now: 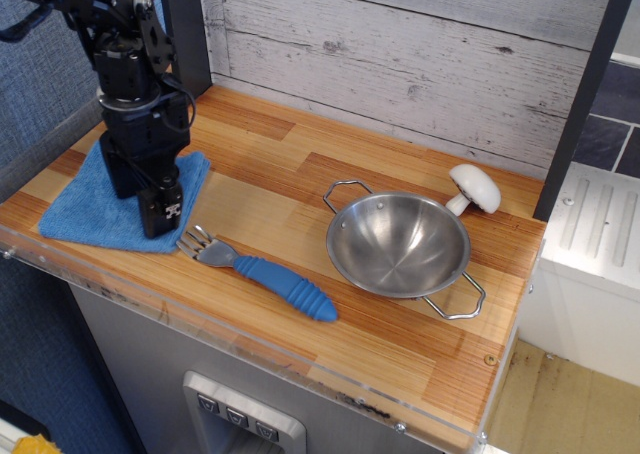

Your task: Place the towel on the left of the fork

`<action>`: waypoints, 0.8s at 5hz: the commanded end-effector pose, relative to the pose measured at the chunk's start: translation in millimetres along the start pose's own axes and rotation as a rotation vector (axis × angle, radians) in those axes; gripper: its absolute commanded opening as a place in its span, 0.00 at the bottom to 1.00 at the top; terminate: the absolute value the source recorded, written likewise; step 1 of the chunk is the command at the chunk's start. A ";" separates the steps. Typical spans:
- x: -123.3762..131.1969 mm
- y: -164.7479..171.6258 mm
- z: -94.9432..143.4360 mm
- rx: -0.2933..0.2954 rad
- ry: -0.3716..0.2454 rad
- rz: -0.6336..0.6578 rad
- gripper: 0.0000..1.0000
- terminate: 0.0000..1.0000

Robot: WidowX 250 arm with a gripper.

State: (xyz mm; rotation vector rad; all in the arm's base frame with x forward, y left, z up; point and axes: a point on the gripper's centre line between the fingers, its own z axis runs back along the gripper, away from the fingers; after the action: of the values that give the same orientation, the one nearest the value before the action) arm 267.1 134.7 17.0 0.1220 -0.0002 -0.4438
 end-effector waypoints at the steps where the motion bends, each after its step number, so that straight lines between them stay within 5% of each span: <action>1: -15.2 5.4 22.0 0.055 -0.011 0.049 1.00 0.00; 4: -9.7 10.7 44.4 0.107 -0.062 0.055 1.00 0.00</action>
State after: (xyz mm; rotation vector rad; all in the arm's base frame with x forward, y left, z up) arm 264.0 141.1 48.4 0.1859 -0.0529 -0.3923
